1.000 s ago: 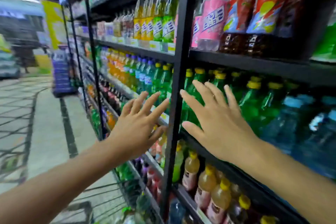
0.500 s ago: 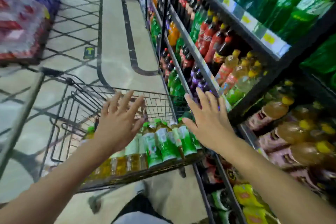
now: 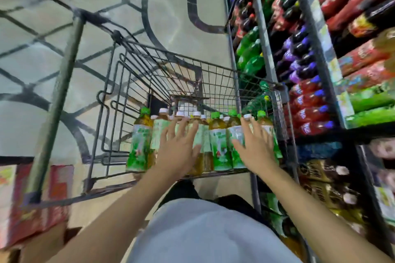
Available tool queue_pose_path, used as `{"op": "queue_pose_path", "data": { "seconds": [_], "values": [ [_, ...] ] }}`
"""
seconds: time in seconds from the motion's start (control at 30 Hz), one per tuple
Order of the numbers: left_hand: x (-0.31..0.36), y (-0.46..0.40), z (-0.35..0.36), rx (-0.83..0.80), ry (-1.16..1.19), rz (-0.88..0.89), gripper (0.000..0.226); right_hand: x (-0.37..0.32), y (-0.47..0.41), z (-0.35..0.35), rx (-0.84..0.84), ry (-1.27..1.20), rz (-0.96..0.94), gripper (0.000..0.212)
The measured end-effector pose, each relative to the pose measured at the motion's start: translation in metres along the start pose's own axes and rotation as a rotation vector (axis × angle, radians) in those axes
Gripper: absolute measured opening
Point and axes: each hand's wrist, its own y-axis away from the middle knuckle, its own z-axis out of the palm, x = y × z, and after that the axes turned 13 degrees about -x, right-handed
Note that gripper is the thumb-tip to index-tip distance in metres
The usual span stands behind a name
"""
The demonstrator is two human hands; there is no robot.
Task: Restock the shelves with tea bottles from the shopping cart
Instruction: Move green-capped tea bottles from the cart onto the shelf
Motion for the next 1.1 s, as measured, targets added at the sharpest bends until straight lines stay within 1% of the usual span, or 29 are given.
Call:
{"op": "queue_pose_path", "data": {
  "seconds": [0.13, 0.27, 0.33, 0.43, 0.5, 0.53, 0.63, 0.73, 0.83, 0.93, 1.03, 1.1],
  "values": [
    [0.020, -0.026, 0.016, -0.061, -0.001, 0.069, 0.065, 0.024, -0.015, 0.009, -0.073, 0.039, 0.046, 0.072],
    [0.042, -0.052, 0.028, -0.171, -0.019, 0.094, 0.070, 0.040, -0.029, 0.012, -0.114, 0.088, 0.065, 0.077],
    [0.052, -0.064, 0.034, -0.211, -0.075, 0.098, 0.071, 0.044, -0.038, 0.013, -0.151, 0.057, 0.073, 0.078],
    [0.065, -0.079, 0.044, -0.246, -0.065, 0.071, 0.071, 0.053, -0.055, 0.015, -0.197, -0.062, 0.060, 0.080],
    [0.073, -0.088, 0.050, -0.222, -0.008, 0.021, 0.074, 0.059, -0.065, 0.014, -0.189, -0.135, 0.036, 0.087],
    [0.076, -0.091, 0.053, -0.205, 0.058, -0.008, 0.077, 0.062, -0.070, 0.013, -0.189, -0.177, 0.023, 0.092],
    [0.087, -0.097, 0.066, -0.133, 0.397, -0.097, 0.080, 0.068, -0.083, 0.010, -0.228, -0.251, -0.038, 0.102],
    [0.099, -0.099, 0.084, -0.023, 0.603, -0.197, 0.084, 0.070, -0.090, 0.014, -0.275, -0.293, -0.087, 0.106],
    [0.109, -0.104, 0.093, 0.044, 0.695, -0.285, 0.087, 0.067, -0.093, 0.024, -0.281, -0.376, -0.103, 0.108],
    [0.116, -0.110, 0.092, 0.089, 0.755, -0.356, 0.088, 0.061, -0.096, 0.034, -0.229, -0.443, -0.100, 0.113],
    [0.121, -0.114, 0.087, 0.102, 0.771, -0.425, 0.089, 0.059, -0.100, 0.036, -0.206, -0.487, -0.096, 0.113],
    [0.123, -0.116, 0.087, 0.124, 0.781, -0.436, 0.089, 0.059, -0.101, 0.035, -0.200, -0.503, -0.100, 0.111]
  ]
}}
